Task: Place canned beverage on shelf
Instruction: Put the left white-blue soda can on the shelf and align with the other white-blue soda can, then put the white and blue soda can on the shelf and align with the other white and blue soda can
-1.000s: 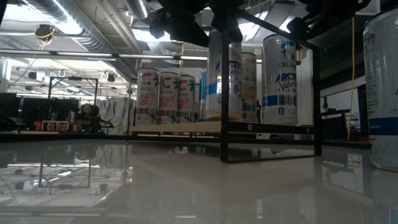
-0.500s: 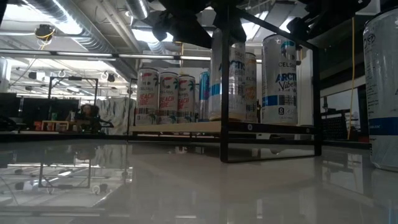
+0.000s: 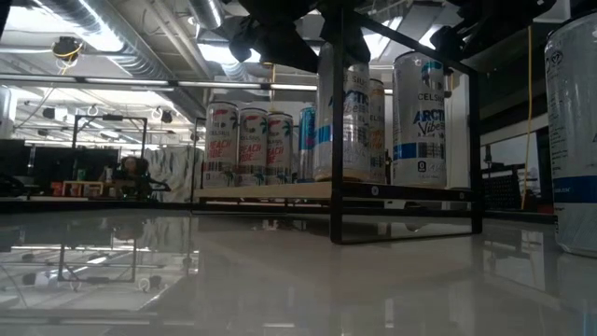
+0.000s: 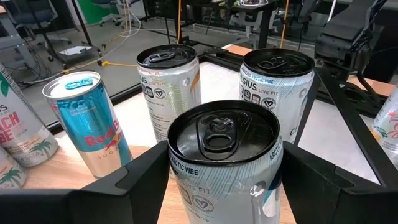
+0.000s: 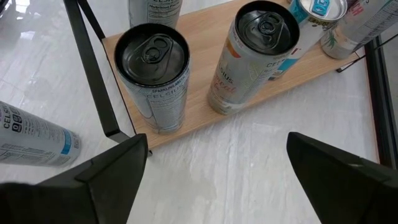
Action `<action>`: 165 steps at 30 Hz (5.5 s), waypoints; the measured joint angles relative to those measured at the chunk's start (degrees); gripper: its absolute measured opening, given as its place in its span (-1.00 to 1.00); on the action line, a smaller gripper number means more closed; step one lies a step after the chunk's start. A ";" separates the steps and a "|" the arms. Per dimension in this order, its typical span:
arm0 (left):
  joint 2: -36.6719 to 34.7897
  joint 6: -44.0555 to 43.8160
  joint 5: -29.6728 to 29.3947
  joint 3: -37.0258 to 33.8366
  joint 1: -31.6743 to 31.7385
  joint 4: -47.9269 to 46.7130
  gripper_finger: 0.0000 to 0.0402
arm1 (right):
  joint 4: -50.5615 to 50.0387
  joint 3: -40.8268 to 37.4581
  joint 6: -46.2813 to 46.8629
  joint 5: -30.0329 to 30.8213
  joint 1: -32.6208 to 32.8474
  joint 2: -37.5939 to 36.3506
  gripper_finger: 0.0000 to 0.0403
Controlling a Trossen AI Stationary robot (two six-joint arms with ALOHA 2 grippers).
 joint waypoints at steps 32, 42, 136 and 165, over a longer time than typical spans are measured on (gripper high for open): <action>-0.32 -0.10 1.55 -0.13 0.04 1.23 0.74 | -0.02 -0.01 0.00 0.00 0.02 -0.01 0.88; -0.33 6.07 5.61 2.18 -0.15 3.47 0.74 | -0.04 -0.01 0.00 0.01 0.02 -0.02 0.88; -7.27 -3.10 27.25 -3.80 8.77 -13.39 0.62 | -0.07 0.00 0.00 0.02 0.00 0.00 0.88; -8.74 -1.55 29.37 -3.82 9.42 -14.43 0.62 | -0.24 0.00 0.00 0.02 0.00 0.00 0.88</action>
